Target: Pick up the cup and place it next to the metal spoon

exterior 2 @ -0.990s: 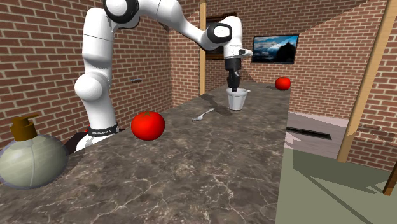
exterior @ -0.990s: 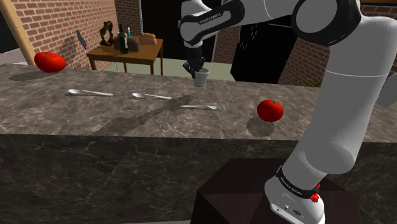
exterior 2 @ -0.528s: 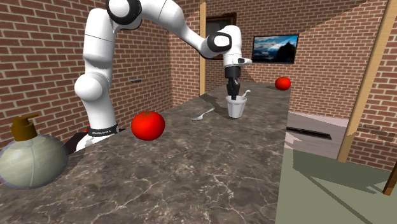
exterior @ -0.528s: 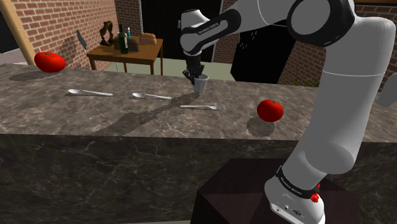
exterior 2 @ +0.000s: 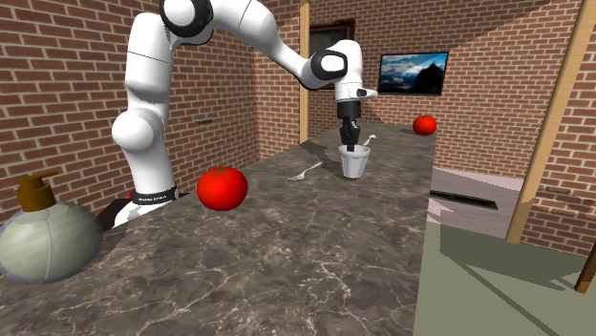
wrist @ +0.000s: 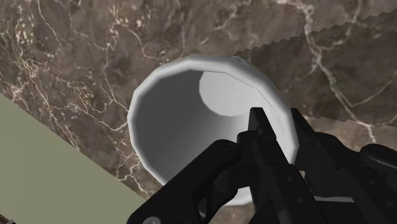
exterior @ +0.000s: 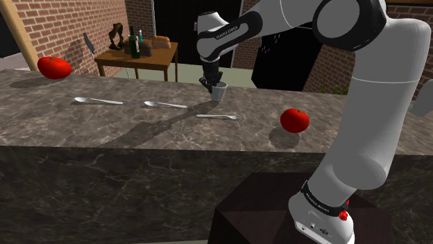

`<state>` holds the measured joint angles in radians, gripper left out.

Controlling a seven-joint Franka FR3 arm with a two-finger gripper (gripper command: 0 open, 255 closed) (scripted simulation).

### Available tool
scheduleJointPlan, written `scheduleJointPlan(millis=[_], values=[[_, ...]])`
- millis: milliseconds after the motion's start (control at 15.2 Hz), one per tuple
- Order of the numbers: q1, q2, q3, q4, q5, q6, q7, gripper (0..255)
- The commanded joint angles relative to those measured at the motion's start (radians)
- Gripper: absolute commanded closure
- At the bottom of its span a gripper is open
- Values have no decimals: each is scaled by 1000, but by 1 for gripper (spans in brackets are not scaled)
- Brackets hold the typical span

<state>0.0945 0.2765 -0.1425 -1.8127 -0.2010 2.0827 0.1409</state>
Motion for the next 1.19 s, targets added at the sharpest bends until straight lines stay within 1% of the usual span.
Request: scheduleJointPlan(millis=[0,330,594,1122], values=[[0,0,0,0,0,0,0,0],[0,0,0,0,0,0,0,0],[14,-39,7,74,3,-115,-3,0],[14,-39,7,74,3,-115,-3,0]])
